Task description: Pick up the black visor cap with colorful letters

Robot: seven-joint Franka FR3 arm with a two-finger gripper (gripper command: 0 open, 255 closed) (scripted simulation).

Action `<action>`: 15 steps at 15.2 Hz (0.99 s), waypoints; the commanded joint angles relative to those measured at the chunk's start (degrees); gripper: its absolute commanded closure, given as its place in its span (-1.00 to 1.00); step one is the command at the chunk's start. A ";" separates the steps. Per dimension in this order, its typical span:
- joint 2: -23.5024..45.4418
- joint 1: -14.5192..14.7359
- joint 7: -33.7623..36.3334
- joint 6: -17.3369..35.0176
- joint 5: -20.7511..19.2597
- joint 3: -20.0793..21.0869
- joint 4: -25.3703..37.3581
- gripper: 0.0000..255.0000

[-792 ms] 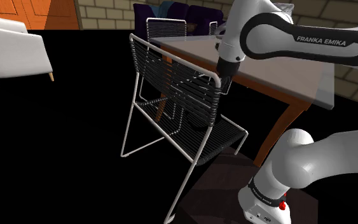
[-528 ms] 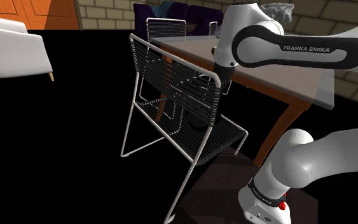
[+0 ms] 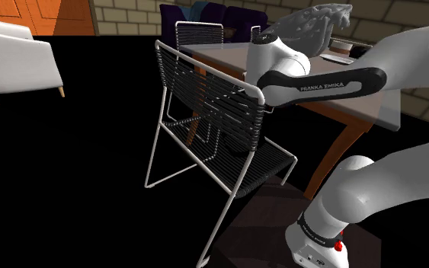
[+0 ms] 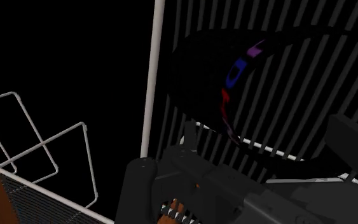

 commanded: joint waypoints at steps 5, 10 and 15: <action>5.83 -3.46 3.45 7.73 -7.77 0.64 -2.12 -1.00; 7.82 -4.00 5.63 11.60 -9.22 0.79 -4.38 -1.00; 8.03 -4.06 5.85 11.98 -9.37 0.80 -4.60 1.00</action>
